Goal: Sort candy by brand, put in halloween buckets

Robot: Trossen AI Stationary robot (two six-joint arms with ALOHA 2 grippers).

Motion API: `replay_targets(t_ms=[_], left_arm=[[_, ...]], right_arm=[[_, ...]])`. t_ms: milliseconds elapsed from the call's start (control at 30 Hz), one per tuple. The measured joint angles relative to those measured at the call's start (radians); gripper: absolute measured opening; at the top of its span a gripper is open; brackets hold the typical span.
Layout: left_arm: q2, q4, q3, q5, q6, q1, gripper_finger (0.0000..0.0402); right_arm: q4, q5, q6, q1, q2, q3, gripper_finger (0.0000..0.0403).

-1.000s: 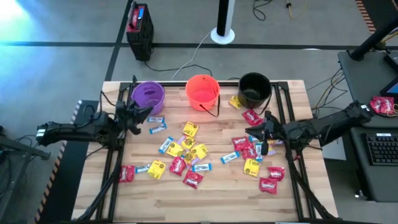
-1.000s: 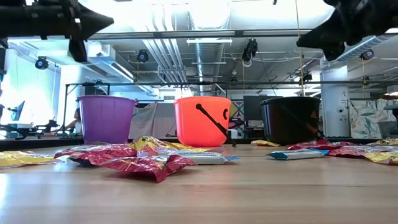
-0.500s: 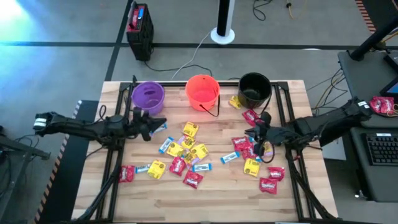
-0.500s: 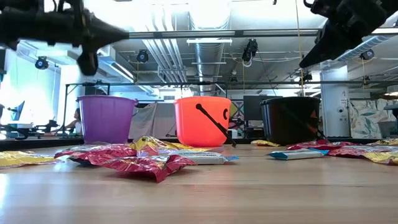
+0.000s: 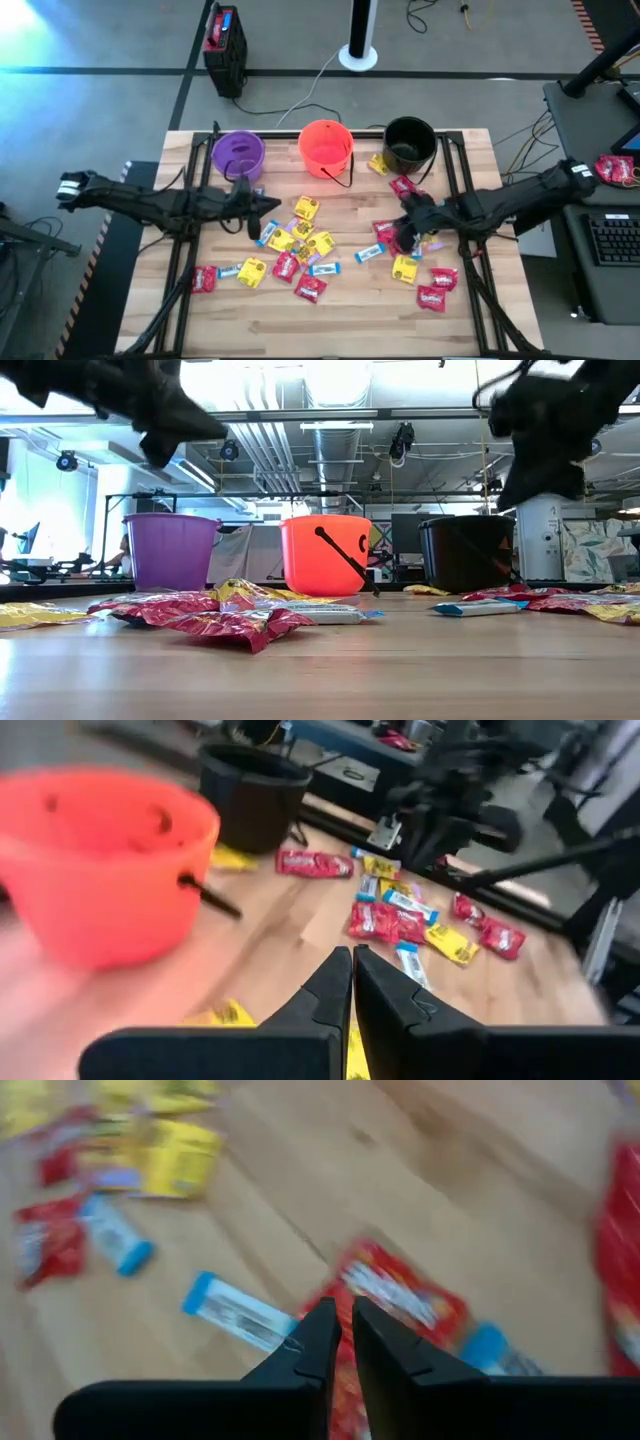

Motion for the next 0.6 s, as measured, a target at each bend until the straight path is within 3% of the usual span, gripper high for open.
replay_targets(t_ms=[200, 467, 600], left_arm=[[0.07, 0.0, 0.082, 0.0, 0.245, 0.0, 0.0], [0.123, 0.001, 0.138, -0.002, 0.305, 0.0, 0.0], [0.14, 0.01, 0.146, -0.05, 0.325, 0.002, 0.0]], right_arm=[[-0.141, -0.102, 0.095, -0.129, 0.079, 0.0, 0.0061], [-0.091, -0.158, 0.018, -0.231, 0.181, 0.0, 0.0126], [-0.06, -0.167, -0.004, -0.244, 0.252, 0.0, 0.0148]])
